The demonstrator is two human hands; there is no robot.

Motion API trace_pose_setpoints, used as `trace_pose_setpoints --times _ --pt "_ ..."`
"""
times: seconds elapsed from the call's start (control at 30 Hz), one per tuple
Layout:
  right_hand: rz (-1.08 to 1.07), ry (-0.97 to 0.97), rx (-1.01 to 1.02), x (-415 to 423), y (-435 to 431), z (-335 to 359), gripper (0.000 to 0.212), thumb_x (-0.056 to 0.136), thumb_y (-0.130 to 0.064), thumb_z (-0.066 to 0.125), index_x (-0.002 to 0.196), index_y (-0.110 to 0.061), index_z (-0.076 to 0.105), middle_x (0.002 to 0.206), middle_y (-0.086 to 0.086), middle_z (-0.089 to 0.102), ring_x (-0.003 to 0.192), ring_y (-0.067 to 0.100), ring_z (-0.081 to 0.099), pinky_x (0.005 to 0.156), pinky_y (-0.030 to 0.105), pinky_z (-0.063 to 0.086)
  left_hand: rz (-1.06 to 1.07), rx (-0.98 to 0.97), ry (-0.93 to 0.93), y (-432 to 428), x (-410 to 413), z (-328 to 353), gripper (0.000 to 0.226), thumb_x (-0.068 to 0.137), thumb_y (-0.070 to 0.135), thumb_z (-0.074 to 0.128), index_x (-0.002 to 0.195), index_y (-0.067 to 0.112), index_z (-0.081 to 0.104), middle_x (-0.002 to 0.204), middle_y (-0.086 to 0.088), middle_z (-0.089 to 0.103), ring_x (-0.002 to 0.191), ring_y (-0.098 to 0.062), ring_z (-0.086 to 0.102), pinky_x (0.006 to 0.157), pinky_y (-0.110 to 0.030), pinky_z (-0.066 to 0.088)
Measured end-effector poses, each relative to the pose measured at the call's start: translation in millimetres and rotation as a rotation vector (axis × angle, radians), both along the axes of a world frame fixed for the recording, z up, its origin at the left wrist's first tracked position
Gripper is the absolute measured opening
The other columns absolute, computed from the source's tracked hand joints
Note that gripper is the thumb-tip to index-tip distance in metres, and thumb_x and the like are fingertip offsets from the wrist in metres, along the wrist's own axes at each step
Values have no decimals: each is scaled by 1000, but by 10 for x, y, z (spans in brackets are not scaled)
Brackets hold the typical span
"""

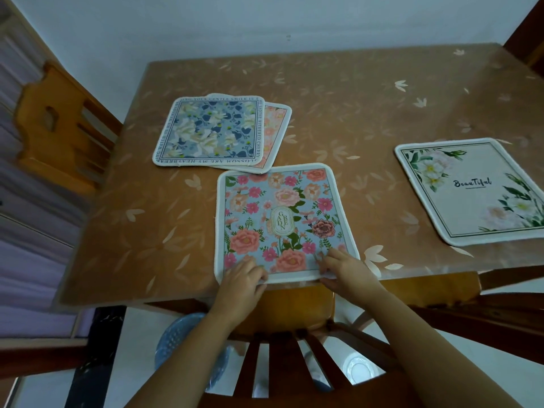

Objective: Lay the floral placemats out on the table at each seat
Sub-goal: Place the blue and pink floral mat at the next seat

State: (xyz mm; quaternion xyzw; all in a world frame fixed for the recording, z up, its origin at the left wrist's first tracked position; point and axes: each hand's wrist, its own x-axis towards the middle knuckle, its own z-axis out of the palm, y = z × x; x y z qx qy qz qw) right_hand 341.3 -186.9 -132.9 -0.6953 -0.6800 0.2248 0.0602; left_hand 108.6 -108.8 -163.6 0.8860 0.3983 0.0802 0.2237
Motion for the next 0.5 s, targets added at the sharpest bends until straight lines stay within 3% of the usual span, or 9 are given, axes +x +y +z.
trace_pose_setpoints --times 0.13,0.3,0.5 --pt "-28 -1 40 -27 1 -15 16 83 -23 60 95 -11 59 107 8 56 106 24 51 89 40 48 50 -19 45 69 -60 -15 10 85 23 60 92 16 59 133 -6 49 132 -20 33 103 -42 30" --pt "-39 0 42 -29 -5 -25 17 83 -24 60 95 -13 58 108 5 57 105 22 50 85 38 49 65 -55 19 75 -82 -28 12 85 25 61 92 15 60 134 -5 50 131 -18 33 108 -41 28" --pt "-64 22 55 -39 -20 -19 15 82 -22 62 92 -11 60 108 6 56 107 23 49 85 39 49 82 -65 -43 84 -116 12 10 81 21 66 87 15 61 122 -6 56 125 -21 41 103 -45 33"
